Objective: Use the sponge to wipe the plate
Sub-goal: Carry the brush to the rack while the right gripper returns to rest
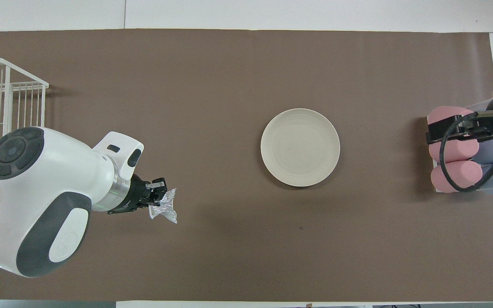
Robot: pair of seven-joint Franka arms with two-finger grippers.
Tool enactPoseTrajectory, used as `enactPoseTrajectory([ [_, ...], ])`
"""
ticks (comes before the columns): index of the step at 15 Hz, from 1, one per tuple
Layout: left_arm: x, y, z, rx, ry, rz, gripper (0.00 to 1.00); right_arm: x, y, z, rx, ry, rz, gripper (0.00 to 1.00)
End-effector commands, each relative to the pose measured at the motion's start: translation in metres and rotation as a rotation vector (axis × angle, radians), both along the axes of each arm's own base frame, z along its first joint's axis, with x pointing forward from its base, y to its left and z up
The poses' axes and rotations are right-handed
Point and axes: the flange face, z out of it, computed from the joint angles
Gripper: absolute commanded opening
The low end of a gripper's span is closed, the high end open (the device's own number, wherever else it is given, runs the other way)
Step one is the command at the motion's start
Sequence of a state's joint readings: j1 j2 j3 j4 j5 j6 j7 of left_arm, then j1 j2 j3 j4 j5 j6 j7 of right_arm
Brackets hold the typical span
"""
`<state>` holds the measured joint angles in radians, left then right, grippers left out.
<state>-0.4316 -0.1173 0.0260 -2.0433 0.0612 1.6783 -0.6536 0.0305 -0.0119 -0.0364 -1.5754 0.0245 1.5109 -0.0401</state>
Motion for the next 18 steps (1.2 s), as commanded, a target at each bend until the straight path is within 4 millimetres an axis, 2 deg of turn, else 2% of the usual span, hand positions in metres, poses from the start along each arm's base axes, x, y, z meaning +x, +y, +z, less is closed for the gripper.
enactPoseTrajectory([
  [1,0.018,0.008,-0.006,0.193,-0.011,-0.001,0.0,0.0,-0.001,0.002,-0.02,0.015,0.023,1.0],
  [5,0.03,0.025,-0.021,0.478,-0.035,-0.023,0.0,-0.003,-0.01,-0.001,-0.02,0.04,0.0,1.0],
  [10,0.06,0.046,0.003,0.783,-0.084,-0.043,0.0,-0.004,-0.01,-0.001,-0.021,0.043,-0.017,1.0],
  [12,0.073,0.053,-0.001,0.923,-0.13,-0.091,0.0,-0.003,-0.025,-0.002,-0.02,0.042,-0.043,1.0],
  [13,0.081,0.057,-0.006,0.986,-0.145,-0.111,0.0,-0.005,-0.035,-0.004,-0.021,0.049,-0.06,1.0],
  [16,0.109,0.071,-0.023,1.093,-0.162,-0.141,0.0,-0.007,-0.043,-0.004,-0.015,0.054,-0.075,1.0],
  [18,0.136,0.086,-0.054,1.154,-0.159,-0.137,0.0,-0.012,-0.054,-0.004,-0.012,0.078,-0.085,1.0],
])
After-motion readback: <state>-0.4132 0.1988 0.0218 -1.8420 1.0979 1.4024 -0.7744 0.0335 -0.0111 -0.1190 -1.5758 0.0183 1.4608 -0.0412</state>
